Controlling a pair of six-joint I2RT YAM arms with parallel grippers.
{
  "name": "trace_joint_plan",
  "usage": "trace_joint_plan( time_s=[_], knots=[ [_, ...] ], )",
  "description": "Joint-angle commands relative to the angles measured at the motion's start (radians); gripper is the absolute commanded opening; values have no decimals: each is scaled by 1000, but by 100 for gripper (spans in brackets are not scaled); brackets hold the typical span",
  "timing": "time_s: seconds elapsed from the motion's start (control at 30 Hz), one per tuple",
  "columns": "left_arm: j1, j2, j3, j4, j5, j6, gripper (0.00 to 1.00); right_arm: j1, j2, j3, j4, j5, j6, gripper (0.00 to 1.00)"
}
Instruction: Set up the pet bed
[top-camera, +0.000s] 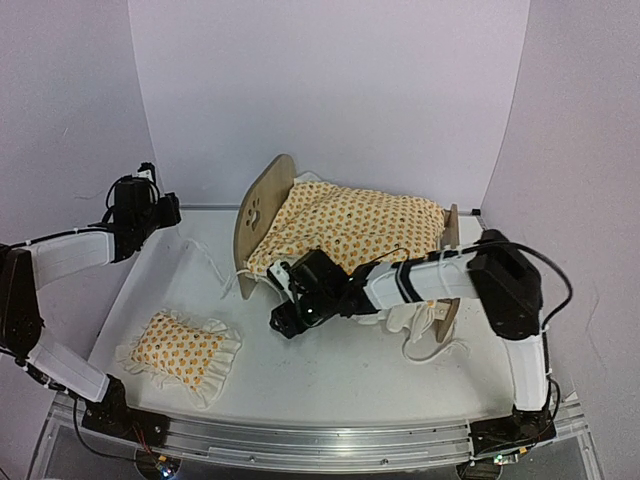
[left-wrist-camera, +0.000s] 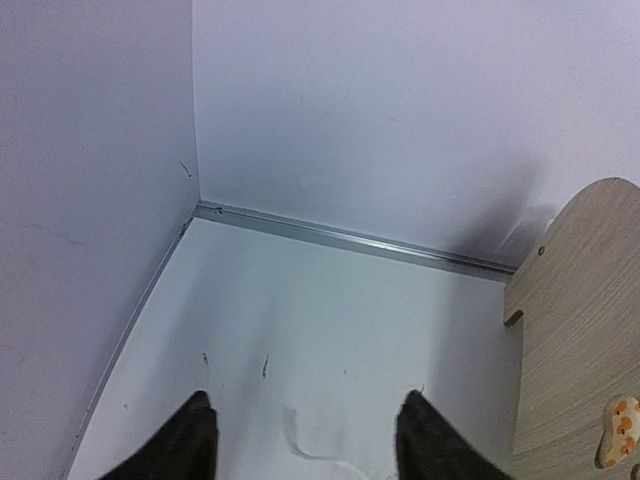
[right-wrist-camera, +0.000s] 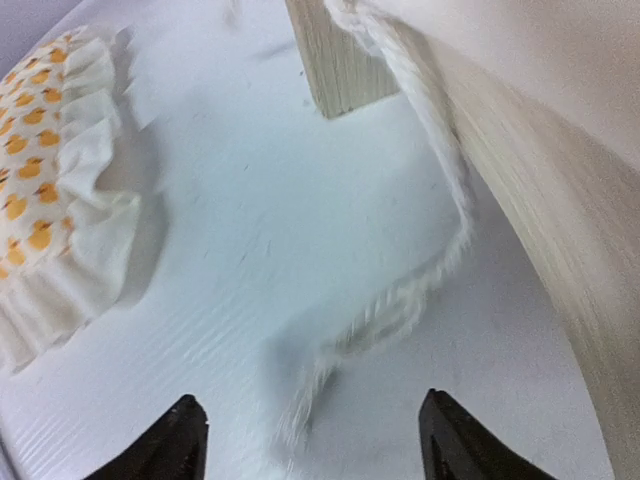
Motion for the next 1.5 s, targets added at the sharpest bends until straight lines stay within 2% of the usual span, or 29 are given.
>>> trace_joint_plan(
  time_s=[0.0, 0.03, 0.1, 0.2, 0.27, 0.3, 0.4, 0.47, 0.53, 0.63, 0.73, 0.8, 0.87, 0.97, 1.07, 1.13, 1.3, 1.37, 1.47],
  knots=[
    [10, -72, 46, -130, 26, -76, 78, 6, -392, -86, -329, -65, -10, 81],
    [9, -98, 50, -167, 55, -102, 97, 4, -469, -123, -421, -25, -23, 84],
    [8, -131, 57, -243, 137, -114, 99, -20, -621, -162, -559, 88, -11, 89],
    [-2, -232, 10, -266, 291, -187, 99, -144, -824, -286, -698, 136, 69, 89],
    [-58, -291, -48, -213, 396, -218, 93, -241, -913, -365, -739, 107, 121, 84],
    [-124, -317, -76, -162, 423, -222, 88, -275, -945, -407, -739, 79, 140, 80],
    [-361, -364, -189, 99, 465, -236, 79, -324, -998, -511, -721, 38, 205, 57],
    [-501, -338, -261, 314, 483, -251, 70, -337, -1034, -574, -687, 78, 261, 47],
    [-640, -261, -284, 452, 451, -219, 62, -339, -1056, -644, -622, 123, 327, 46],
    [-835, -74, -227, 525, 402, -73, 52, -340, -1074, -787, -455, 84, 417, 48],
    [-940, 92, -141, 546, 381, 14, 45, -321, -1071, -919, -238, 14, 434, 46],
    [-955, 142, -120, 568, 365, 29, 45, -269, -1031, -988, -109, 41, 442, 51],
    [-958, 167, -109, 586, 364, 32, 47, -215, -943, -1000, -51, 133, 436, 57],
    [-965, 170, -100, 587, 365, 40, 48, -159, -788, -949, -35, 201, 404, 58],
    [-966, 157, -110, 587, 366, 34, 49, -129, -705, -917, -71, 265, 384, 55],
    [-968, 147, -121, 587, 358, 31, 49, -100, -693, -913, -101, 285, 380, 52],
    [-968, 136, -140, 588, 341, 34, 49, -79, -715, -968, -100, 212, 453, 53],
    [-968, 131, -142, 587, 343, 35, 49, -36, -729, -977, -116, 231, 496, 53],
    [-968, 118, -149, 588, 341, 37, 50, -11, -733, -969, -182, 265, 539, 59]
  ],
)
